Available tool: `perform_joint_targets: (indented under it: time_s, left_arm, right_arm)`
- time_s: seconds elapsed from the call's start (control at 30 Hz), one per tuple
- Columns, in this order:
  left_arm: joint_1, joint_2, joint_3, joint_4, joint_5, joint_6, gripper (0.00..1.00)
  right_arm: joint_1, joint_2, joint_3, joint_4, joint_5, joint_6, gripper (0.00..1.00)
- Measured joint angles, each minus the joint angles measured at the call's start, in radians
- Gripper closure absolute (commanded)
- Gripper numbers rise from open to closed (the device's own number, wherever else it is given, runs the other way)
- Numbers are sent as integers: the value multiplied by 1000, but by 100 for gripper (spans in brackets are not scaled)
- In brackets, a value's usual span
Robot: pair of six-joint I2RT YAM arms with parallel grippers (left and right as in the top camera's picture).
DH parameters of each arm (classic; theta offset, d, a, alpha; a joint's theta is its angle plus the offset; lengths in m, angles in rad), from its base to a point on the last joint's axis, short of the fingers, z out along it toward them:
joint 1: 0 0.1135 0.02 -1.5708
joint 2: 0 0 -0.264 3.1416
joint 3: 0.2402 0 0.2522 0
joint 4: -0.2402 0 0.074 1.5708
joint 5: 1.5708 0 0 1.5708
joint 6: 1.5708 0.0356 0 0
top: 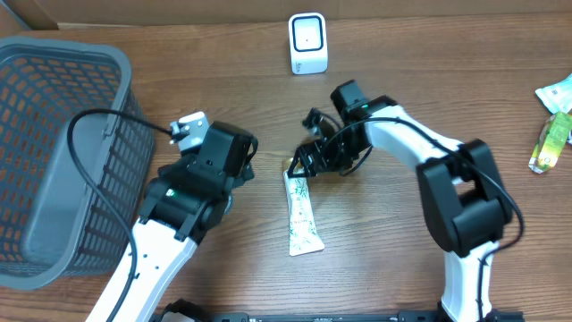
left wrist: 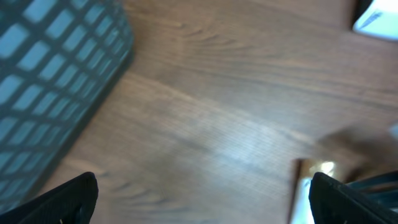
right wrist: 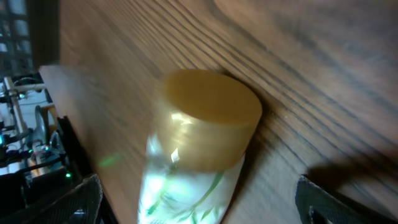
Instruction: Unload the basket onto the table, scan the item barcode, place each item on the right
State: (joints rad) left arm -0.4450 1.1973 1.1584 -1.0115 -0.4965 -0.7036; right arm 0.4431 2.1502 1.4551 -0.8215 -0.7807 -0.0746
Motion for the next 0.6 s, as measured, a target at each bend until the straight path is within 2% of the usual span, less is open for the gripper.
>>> perform_joint_targets:
  time_s: [0.23, 0.37, 0.6]
  left_arm:
    - [0, 19, 0, 57, -18, -4, 0]
    - [0, 18, 0, 57, -43, -15, 0]
    - [0, -25, 0, 29, -102, -24, 0]
  right_arm:
    - [52, 32, 11, 96, -62, 0, 3]
    - [64, 64, 23, 132, -110, 3, 16]
    - [60, 96, 30, 148, -158, 32, 23]
